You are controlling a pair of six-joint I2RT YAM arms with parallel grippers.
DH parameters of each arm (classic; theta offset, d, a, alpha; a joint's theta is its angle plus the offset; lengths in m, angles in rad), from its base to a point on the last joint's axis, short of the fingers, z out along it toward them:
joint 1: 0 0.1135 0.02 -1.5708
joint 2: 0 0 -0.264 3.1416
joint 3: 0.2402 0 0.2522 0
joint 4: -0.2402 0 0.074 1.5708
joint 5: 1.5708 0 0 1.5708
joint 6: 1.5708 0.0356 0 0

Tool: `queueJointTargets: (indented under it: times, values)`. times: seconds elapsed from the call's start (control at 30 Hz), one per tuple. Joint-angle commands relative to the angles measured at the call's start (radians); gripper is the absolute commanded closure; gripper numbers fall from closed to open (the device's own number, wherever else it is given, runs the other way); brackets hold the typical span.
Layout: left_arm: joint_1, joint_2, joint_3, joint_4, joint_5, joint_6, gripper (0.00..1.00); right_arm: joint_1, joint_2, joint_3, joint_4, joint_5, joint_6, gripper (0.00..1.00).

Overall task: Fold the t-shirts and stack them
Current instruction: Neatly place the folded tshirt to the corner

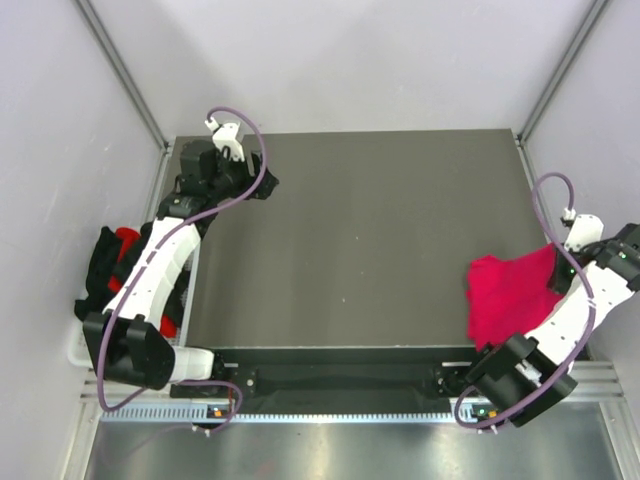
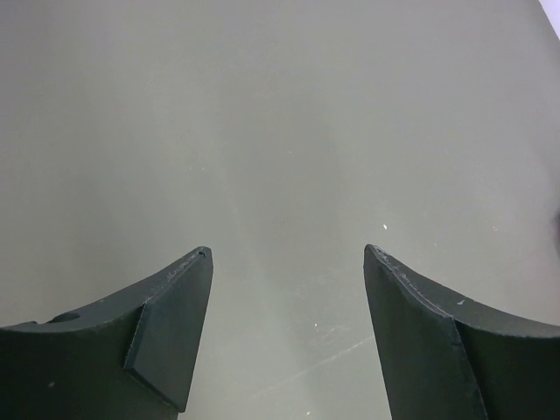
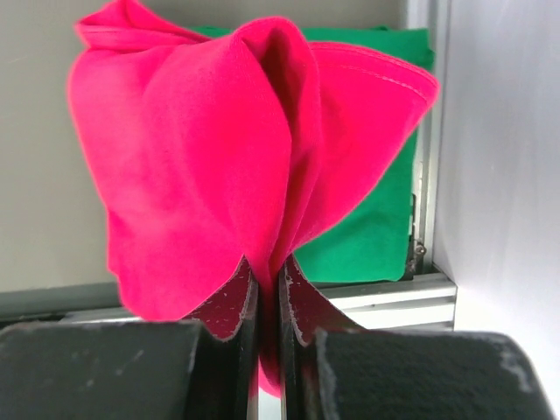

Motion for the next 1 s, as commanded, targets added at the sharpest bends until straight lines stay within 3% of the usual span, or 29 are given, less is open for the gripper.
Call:
queueJointTargets:
  times: [0.0,0.63,0.7,0.73,0.77,0.87,0.97]
  values:
    - [0.007,-0.041,-0.012,0.068,-0.001,0.011,0.25,-0.035,0.031,-0.014,0.135,0.006,-0.021,1.00]
    - [0.020,-0.061,-0.039,0.082,0.004,0.009,0.25,-0.109,0.278,-0.110,0.439,0.133,0.039,1.00]
    - [0.022,-0.066,-0.042,0.082,0.002,0.009,0.25,-0.115,0.292,-0.117,0.464,0.144,0.050,0.91]
    - [0.023,-0.068,-0.043,0.082,0.001,0.011,0.25,-0.116,0.289,-0.118,0.473,0.152,0.051,0.82]
    - [0.023,-0.071,-0.045,0.083,-0.005,0.012,0.25,-0.116,0.269,-0.124,0.487,0.155,0.051,0.41]
    - [0.026,-0.078,-0.054,0.091,-0.019,0.017,0.25,-0.116,0.167,-0.135,0.500,0.133,0.053,0.00]
    - [0.031,-0.095,-0.066,0.092,-0.041,0.026,0.25,-0.116,0.003,-0.127,0.516,0.074,0.079,0.00]
